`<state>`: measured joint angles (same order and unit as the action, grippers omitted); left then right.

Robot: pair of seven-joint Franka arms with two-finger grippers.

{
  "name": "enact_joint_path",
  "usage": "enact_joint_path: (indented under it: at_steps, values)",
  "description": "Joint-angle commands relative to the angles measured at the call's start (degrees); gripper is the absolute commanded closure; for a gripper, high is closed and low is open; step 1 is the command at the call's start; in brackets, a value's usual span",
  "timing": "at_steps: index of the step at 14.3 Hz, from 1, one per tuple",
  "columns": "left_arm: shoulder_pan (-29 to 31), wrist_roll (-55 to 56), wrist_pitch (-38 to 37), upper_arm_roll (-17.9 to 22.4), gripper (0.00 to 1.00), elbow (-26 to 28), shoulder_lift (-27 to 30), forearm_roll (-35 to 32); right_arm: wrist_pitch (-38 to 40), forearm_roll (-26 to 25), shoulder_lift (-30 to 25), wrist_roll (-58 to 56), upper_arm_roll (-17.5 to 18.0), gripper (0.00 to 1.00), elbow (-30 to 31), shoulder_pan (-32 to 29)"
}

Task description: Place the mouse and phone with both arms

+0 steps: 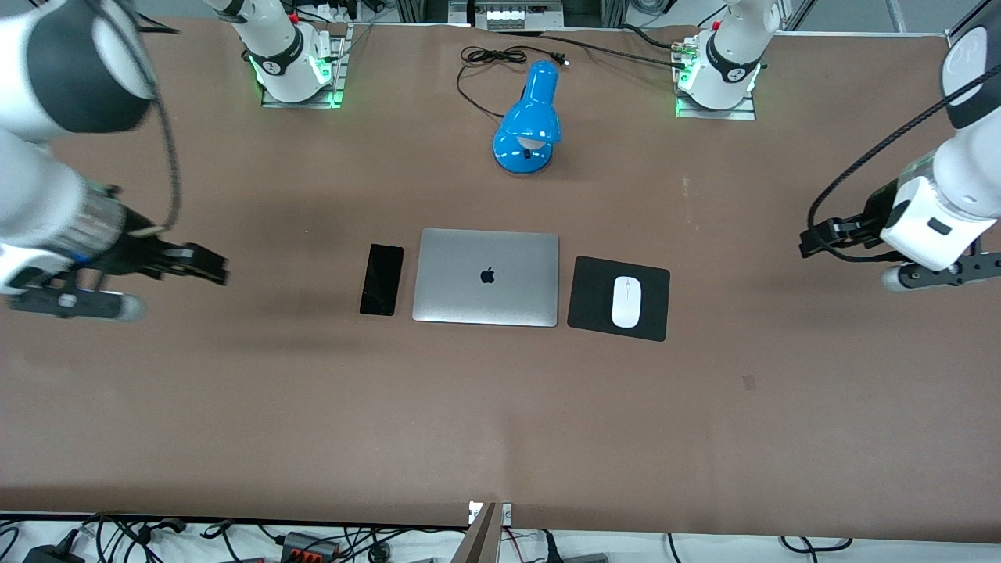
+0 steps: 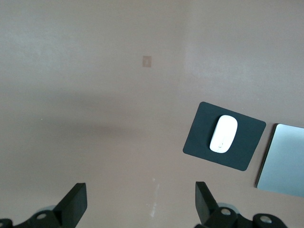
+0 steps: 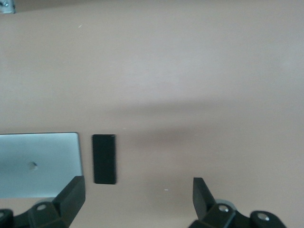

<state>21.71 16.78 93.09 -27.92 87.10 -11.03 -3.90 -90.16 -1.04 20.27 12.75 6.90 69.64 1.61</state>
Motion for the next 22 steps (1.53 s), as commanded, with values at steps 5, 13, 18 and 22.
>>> enact_joint_path:
  at_steps: [5, 13, 18, 22]
  values:
    - [5.8, -1.1, 0.8, -0.6, 0.0, 0.3, 0.8, 3.3, 0.9, -0.8, -3.5, -12.3, -7.7, 0.0, 2.4, -1.7]
    - [-15.9, -7.3, -0.2, 19.2, 0.0, 0.8, 3.6, 2.8, -8.4, -1.4, -16.8, -12.7, -8.0, 0.0, 22.9, -2.1]
    - [-21.5, -7.2, -1.1, 25.3, 0.0, 0.8, 3.6, 3.4, -5.6, -1.3, -22.1, -12.8, -7.8, 0.0, 28.0, -2.0]
    - [-21.5, -7.1, -0.5, 25.5, 0.0, 0.4, 3.2, 6.4, -3.9, -0.9, -22.1, -12.8, -7.8, 0.0, 27.5, -2.0]
